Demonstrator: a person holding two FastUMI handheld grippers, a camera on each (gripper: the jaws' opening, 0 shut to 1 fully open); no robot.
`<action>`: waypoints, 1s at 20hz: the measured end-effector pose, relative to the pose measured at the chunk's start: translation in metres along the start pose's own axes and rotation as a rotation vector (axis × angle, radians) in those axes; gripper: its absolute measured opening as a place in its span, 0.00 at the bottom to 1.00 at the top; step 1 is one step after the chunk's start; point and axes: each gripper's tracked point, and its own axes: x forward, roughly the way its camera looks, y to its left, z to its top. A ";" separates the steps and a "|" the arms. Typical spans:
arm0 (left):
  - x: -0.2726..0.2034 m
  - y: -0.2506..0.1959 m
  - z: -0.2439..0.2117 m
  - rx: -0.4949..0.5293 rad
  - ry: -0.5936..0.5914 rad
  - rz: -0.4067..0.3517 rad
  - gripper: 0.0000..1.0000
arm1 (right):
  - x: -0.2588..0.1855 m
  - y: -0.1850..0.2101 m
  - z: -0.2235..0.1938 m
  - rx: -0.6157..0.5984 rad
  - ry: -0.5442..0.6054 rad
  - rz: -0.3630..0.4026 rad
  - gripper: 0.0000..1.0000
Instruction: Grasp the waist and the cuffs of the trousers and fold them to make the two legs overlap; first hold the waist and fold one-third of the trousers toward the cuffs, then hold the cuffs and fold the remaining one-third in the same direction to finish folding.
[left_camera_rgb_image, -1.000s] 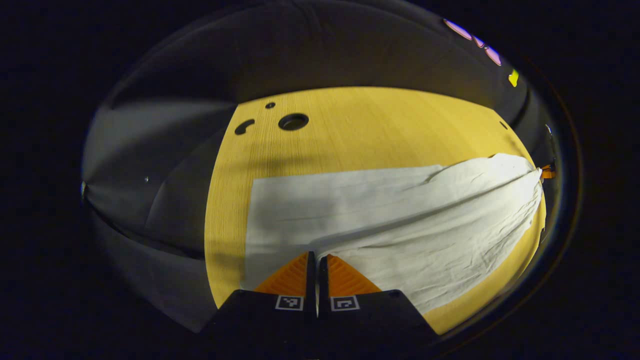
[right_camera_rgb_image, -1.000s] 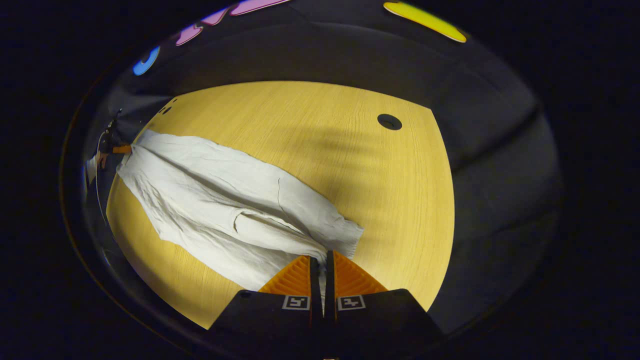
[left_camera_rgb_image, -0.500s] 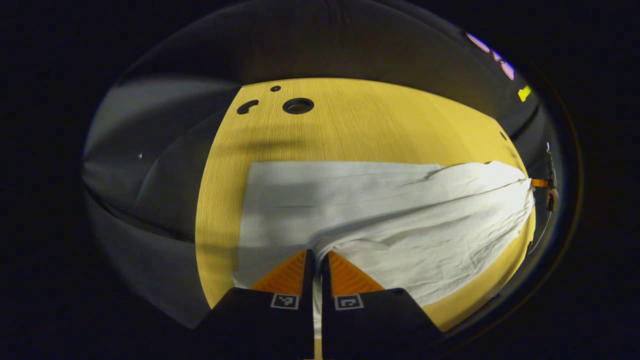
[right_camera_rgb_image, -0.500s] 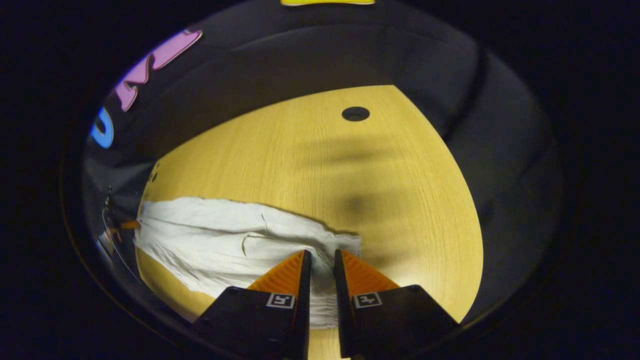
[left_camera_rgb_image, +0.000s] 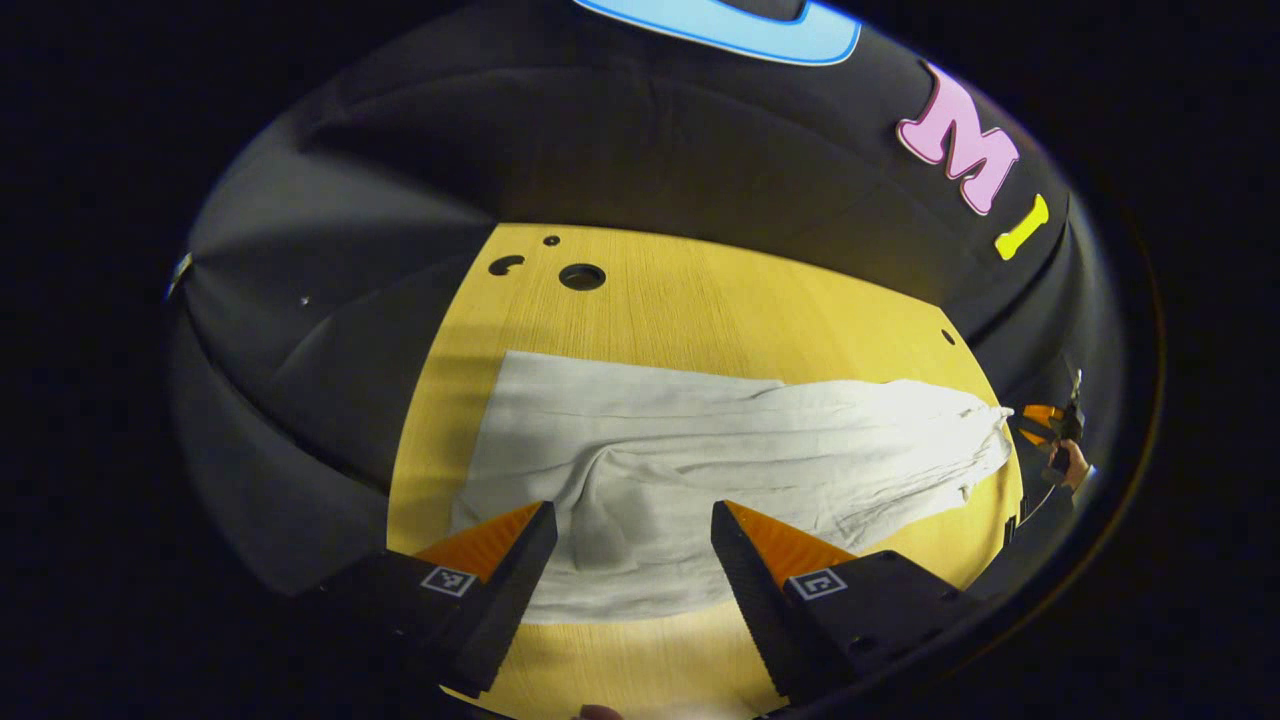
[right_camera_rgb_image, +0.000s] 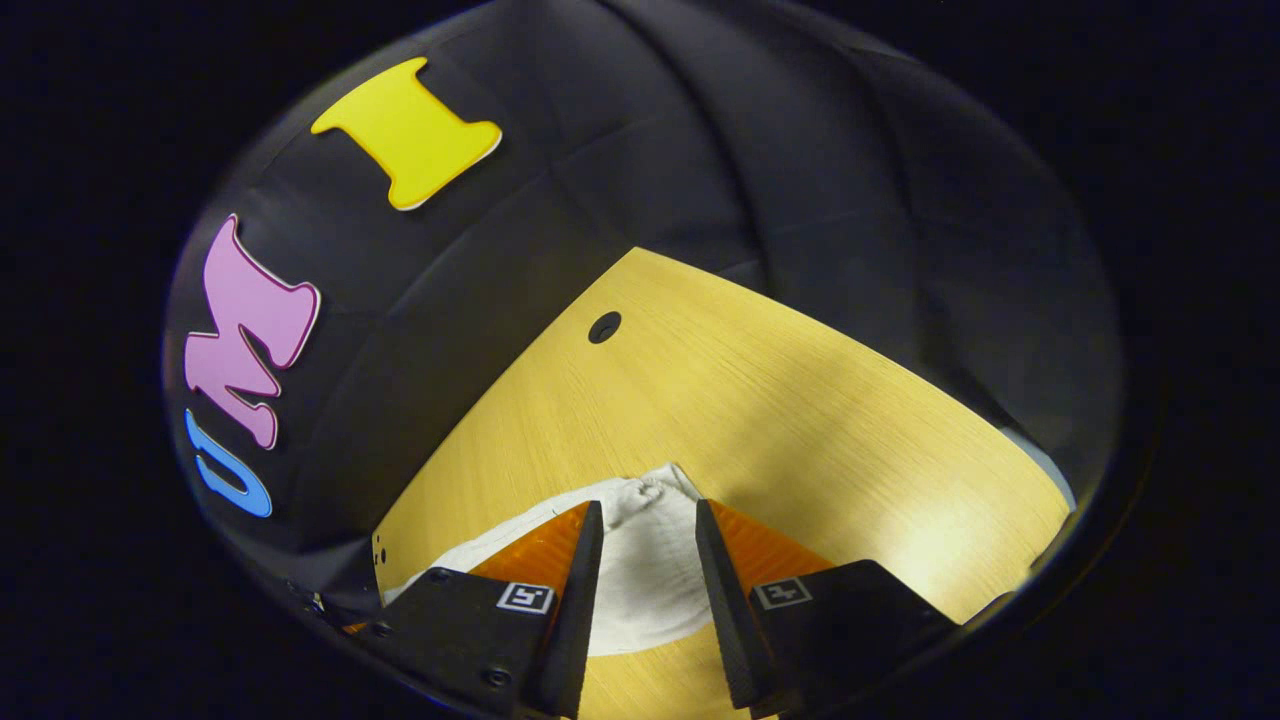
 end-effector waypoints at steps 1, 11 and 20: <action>-0.007 -0.003 -0.001 -0.022 -0.011 -0.003 0.97 | -0.007 -0.007 -0.006 0.018 -0.019 -0.020 0.57; -0.042 -0.019 -0.025 -0.184 -0.075 -0.024 0.98 | 0.002 -0.023 -0.063 0.033 0.022 -0.086 0.63; -0.056 -0.020 -0.053 -0.376 -0.119 -0.022 0.97 | 0.016 -0.033 -0.063 0.145 -0.021 -0.184 0.65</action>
